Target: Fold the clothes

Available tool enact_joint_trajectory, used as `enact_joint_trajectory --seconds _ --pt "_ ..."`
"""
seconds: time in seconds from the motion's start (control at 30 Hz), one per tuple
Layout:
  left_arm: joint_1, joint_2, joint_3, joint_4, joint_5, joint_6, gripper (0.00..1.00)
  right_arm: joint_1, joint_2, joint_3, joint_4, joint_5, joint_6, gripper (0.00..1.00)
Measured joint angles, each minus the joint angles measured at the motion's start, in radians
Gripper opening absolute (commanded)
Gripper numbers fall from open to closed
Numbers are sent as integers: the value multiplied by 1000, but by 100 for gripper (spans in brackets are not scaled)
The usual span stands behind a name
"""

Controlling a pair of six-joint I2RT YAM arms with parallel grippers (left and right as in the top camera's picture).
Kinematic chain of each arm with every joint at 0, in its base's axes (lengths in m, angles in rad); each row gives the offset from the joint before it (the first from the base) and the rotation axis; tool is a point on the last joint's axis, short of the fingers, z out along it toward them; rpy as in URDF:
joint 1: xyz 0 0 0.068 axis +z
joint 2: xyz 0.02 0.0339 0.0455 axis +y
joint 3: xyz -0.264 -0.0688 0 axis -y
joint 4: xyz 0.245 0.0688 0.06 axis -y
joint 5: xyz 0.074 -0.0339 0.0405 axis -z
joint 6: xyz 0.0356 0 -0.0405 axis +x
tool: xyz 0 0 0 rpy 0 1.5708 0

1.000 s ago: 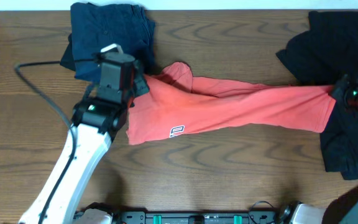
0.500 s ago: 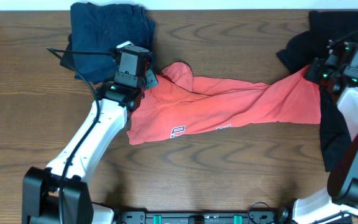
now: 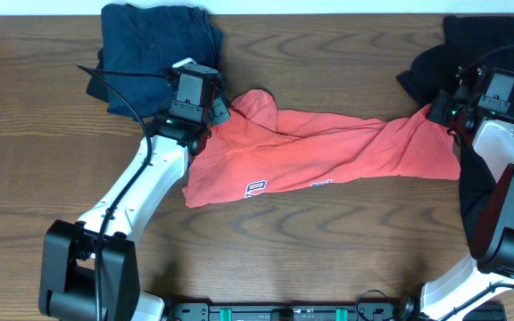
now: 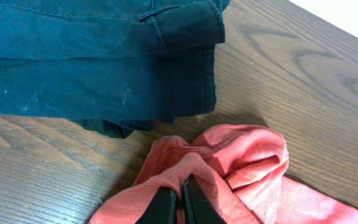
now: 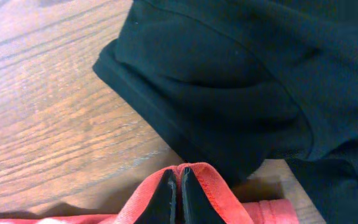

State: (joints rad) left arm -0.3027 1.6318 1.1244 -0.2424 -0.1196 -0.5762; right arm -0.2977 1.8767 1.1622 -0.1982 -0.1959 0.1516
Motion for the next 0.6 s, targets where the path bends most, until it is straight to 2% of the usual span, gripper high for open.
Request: enact_joint_trajectory --seconds 0.3,0.6 --pt "-11 0 0 0 72 0 6 -22 0 0 -15 10 0 1" --pt "-87 71 0 11 104 -1 6 -22 0 0 -27 10 0 1"
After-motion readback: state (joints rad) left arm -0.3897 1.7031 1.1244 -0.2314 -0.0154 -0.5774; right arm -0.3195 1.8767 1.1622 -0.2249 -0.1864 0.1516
